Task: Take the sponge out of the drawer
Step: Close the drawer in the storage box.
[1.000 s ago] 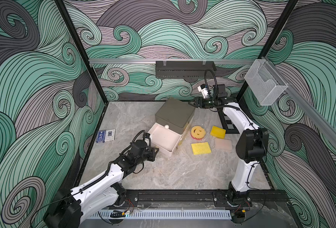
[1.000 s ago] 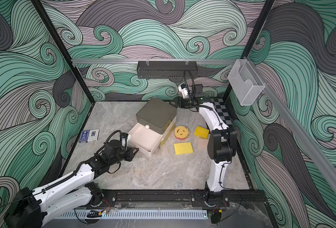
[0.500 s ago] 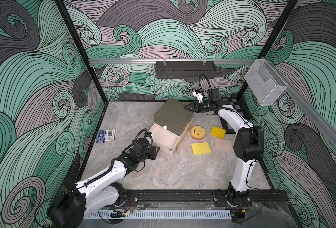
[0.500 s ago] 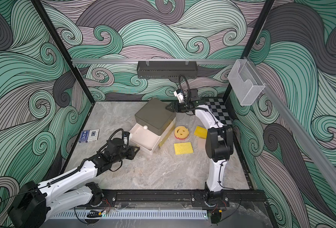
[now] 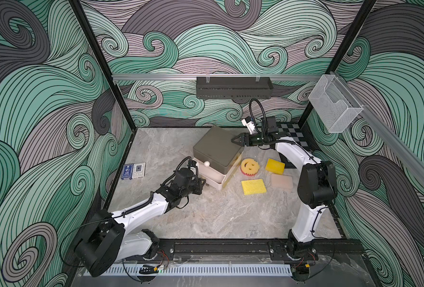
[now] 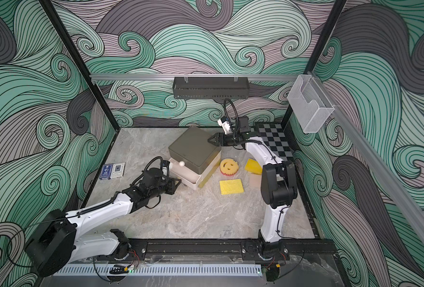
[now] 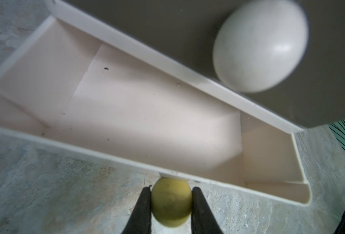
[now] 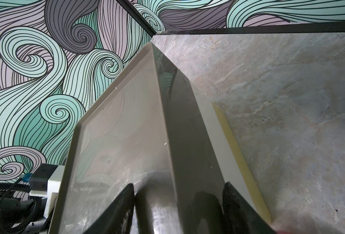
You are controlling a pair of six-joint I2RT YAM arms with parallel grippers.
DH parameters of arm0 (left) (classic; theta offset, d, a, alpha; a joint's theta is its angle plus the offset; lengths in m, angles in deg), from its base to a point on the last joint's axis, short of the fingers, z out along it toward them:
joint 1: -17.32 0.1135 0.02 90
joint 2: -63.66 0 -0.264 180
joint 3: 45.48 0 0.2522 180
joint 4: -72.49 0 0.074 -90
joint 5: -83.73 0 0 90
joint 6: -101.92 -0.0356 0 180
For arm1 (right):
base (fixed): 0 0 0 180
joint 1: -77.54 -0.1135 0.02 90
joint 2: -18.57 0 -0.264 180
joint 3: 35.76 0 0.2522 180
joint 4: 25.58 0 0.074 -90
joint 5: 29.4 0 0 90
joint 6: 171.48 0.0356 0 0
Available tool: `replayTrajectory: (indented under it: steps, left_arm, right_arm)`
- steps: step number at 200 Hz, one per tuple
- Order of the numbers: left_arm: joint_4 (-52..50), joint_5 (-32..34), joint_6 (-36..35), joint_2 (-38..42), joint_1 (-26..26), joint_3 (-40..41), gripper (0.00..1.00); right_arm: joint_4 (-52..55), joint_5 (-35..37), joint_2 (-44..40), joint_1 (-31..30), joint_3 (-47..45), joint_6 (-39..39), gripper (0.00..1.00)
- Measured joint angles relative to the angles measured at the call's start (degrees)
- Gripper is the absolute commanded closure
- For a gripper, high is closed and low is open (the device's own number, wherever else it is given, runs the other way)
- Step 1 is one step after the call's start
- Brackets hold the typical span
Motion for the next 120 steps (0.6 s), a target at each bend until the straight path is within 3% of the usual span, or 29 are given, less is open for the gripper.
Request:
replayTrajectory:
  steps: [76,120]
  left_arm:
    - [6.7,-0.5,-0.2,-8.5,0.1,-4.0,0.83]
    - [8.6,-0.7,-0.2,-10.2,0.3,-4.7,0.64]
  right_arm:
    - [0.5,1.6,-1.9,-0.7,-1.9,-0.1,0.33]
    - [2.1,3.4,-2.5,-0.5,-0.9,-0.3,0.33]
